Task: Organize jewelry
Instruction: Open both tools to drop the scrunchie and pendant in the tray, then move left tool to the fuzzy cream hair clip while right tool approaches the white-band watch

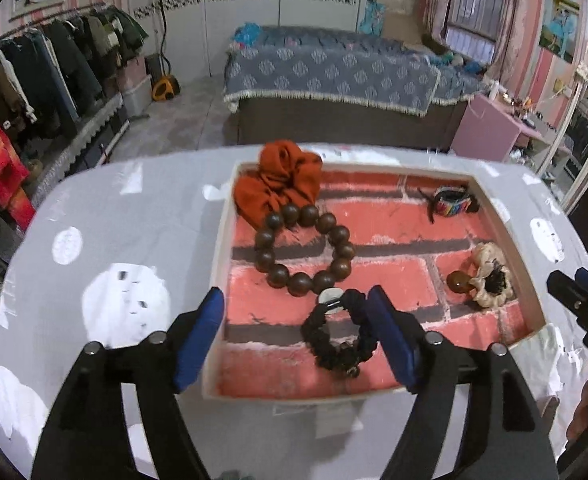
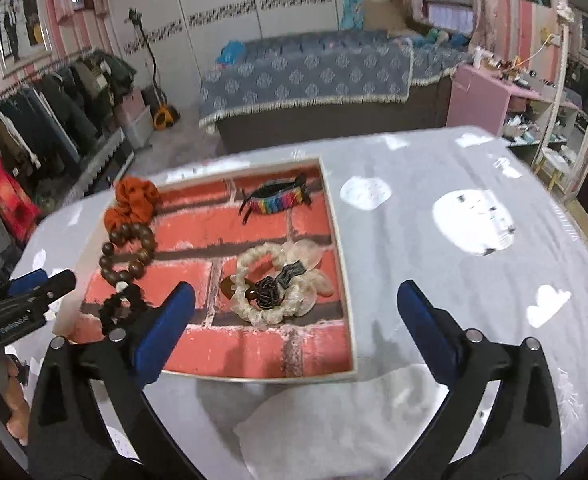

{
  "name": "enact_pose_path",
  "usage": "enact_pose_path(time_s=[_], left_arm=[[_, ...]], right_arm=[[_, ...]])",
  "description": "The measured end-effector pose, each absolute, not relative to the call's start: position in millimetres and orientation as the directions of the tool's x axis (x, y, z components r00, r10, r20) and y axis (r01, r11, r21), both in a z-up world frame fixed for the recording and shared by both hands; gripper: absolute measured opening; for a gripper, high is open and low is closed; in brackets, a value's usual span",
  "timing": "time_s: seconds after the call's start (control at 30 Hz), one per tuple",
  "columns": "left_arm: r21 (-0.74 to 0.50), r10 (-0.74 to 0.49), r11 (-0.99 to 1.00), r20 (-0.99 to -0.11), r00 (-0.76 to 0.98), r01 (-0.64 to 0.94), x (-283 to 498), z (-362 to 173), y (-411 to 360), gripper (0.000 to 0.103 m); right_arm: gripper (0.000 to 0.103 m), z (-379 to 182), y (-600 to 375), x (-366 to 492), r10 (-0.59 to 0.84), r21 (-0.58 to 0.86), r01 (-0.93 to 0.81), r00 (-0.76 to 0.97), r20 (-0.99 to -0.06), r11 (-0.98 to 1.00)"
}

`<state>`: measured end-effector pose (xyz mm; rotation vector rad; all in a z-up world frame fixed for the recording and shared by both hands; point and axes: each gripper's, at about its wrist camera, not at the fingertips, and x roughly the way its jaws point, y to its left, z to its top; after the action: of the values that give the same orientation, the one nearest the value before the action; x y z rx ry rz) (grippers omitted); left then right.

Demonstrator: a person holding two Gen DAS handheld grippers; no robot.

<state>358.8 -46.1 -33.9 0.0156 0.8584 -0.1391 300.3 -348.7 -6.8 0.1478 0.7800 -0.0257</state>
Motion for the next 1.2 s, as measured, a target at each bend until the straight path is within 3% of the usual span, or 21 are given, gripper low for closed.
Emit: enact_pose_path(time_s=[0.03,0.23,0.37,0.53,0.67,0.87,1.2], left_arm=[[-0.039,-0.118,0.990,-0.745,0.656,0.134,353,-30,-43,0.082],[0.035,-0.064,0.993,-0.659,0.750,0.116,312,-18,-29,0.091],[0.072,-0.039,0.992,-0.613,0.789,0.104,289,-16,-19,0.092],[0.078,-0.062,0.987,-0.613,0.788,0.139,268,-22,-16,0.092],[0.078,-0.088,0.982,-0.623,0.777,0.173,251,-32,-14,0.092],[0.012,-0.088,0.992,-0.643,0.761,0.125,234,-44,0,0.097],[0.070,-0.037,0.991,-0.689,0.724,0.118,210,-78,-6,0.099]], right_arm=[[0.099,-4,-351,292,0.027,0.122,0.078,0.727,-0.686,0.989],[0.099,1,-356,253,-0.018,0.085,0.091,0.778,-0.628,0.992],[0.099,1,-353,228,-0.134,-0.016,0.153,0.802,-0.582,0.988],[0.099,-3,-355,207,-0.166,-0.033,0.176,0.825,-0.541,0.984],[0.099,-4,-353,183,-0.256,-0.096,0.239,0.856,-0.449,0.966],[0.099,-17,-359,175,-0.205,-0.136,0.156,0.806,-0.556,0.978],[0.099,-42,-377,160,-0.217,-0.116,0.184,0.766,-0.605,0.976]])
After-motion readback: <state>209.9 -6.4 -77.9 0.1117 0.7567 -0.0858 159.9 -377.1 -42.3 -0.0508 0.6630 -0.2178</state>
